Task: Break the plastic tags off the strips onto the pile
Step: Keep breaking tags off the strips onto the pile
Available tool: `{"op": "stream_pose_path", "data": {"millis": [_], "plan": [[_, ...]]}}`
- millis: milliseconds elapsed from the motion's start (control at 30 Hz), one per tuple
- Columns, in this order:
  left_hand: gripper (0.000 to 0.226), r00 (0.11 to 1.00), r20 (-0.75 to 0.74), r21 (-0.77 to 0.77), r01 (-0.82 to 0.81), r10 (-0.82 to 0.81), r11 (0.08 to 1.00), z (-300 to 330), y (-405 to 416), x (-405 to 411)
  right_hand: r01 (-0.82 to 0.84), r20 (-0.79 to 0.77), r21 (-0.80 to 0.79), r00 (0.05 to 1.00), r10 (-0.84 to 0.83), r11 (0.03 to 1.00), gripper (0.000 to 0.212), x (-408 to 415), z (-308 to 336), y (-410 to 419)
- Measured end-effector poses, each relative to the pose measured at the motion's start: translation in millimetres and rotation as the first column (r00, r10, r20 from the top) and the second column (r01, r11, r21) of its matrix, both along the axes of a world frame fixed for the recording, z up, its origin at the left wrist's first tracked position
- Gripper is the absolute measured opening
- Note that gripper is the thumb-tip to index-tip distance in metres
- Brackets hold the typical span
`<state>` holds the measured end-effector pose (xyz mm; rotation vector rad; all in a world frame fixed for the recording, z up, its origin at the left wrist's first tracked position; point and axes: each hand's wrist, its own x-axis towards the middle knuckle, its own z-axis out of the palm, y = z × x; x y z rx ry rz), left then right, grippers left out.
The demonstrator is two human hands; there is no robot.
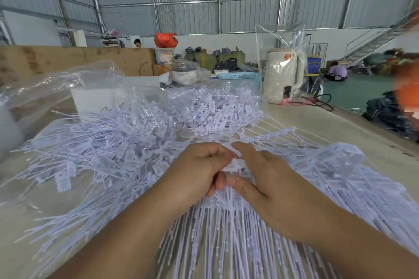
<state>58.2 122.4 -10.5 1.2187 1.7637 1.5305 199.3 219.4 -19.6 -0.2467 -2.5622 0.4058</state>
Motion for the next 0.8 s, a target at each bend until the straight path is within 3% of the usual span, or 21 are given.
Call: {"op": "stream_pose_path", "data": {"millis": [100, 233, 367, 433, 633, 800], "plan": [[0.024, 0.991, -0.085, -0.015, -0.104, 0.102, 0.994, -2.6, 0.6, -9.3, 0.056, -0.013, 0.099, 0.998, -0.055, 0.994, 0.063, -0.4, -0.6, -2.0], [0.026, 0.988, -0.125, -0.035, -0.091, 0.086, 0.995, -2.2, -2.3, -17.0, 0.119, -0.133, 0.173, 0.986, -0.096, 0.978, 0.048, 1.0, 4.4, -1.1], [0.028, 0.991, -0.137, 0.006, -0.005, 0.006, 1.000, 4.4, -6.7, -18.4, 0.219, 0.056, 0.188, 0.971, -0.233, 0.957, 0.037, 6.8, 5.4, 8.1], [0.029, 0.990, -0.142, 0.024, 0.012, -0.008, 1.000, 5.5, -7.7, -17.9, 0.193, 0.118, 0.169, 0.970, -0.214, 0.967, 0.025, 5.5, 5.1, 11.1], [0.014, 0.994, -0.102, 0.059, 0.033, -0.027, 0.998, 7.0, -10.4, -18.3, 0.116, -0.071, 0.030, 0.991, -0.113, 0.993, 0.026, 5.8, 8.4, 15.4], [0.010, 0.984, -0.175, 0.032, -0.005, 0.010, 0.999, 3.1, -7.7, -16.3, 0.064, -0.047, -0.085, 0.997, -0.068, 0.994, 0.018, 7.7, 8.1, 18.1]]}}
